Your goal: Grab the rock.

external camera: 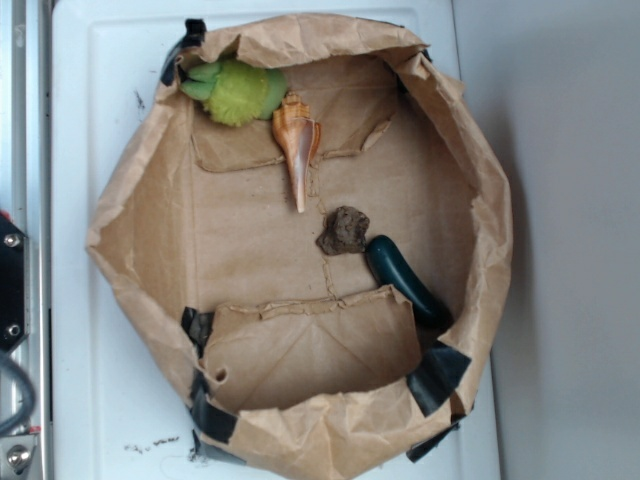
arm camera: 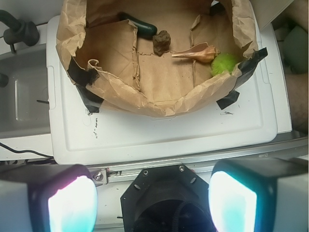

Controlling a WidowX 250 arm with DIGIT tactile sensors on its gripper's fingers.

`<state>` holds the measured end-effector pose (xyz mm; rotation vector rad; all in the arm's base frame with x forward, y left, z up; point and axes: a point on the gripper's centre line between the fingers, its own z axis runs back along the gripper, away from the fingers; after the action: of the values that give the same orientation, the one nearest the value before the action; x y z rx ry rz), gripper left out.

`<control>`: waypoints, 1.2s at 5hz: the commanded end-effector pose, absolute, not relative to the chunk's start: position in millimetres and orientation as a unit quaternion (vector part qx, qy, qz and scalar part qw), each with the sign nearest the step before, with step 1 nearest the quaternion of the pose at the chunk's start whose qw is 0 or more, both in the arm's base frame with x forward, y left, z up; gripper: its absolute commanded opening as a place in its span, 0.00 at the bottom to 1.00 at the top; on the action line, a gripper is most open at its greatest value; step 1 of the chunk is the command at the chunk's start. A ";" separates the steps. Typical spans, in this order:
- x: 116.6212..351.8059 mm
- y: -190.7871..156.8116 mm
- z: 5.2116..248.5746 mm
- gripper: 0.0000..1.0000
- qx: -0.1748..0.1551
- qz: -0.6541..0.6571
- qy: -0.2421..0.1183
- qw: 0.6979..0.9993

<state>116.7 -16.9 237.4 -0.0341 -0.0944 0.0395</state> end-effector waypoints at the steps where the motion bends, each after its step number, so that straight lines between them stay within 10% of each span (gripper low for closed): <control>1: 116.7 -16.9 237.4 1.00 -0.017 0.020 -0.047 0.999; 2: 166.7 14.1 233.3 1.00 0.002 -0.053 -0.025 0.998; 4: 273.7 24.6 223.1 1.00 -0.037 -0.288 -0.090 0.953; 6: 273.7 24.6 223.1 1.00 -0.037 -0.288 -0.090 0.953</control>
<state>271.5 31.2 201.7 -0.0922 -0.1272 -0.5870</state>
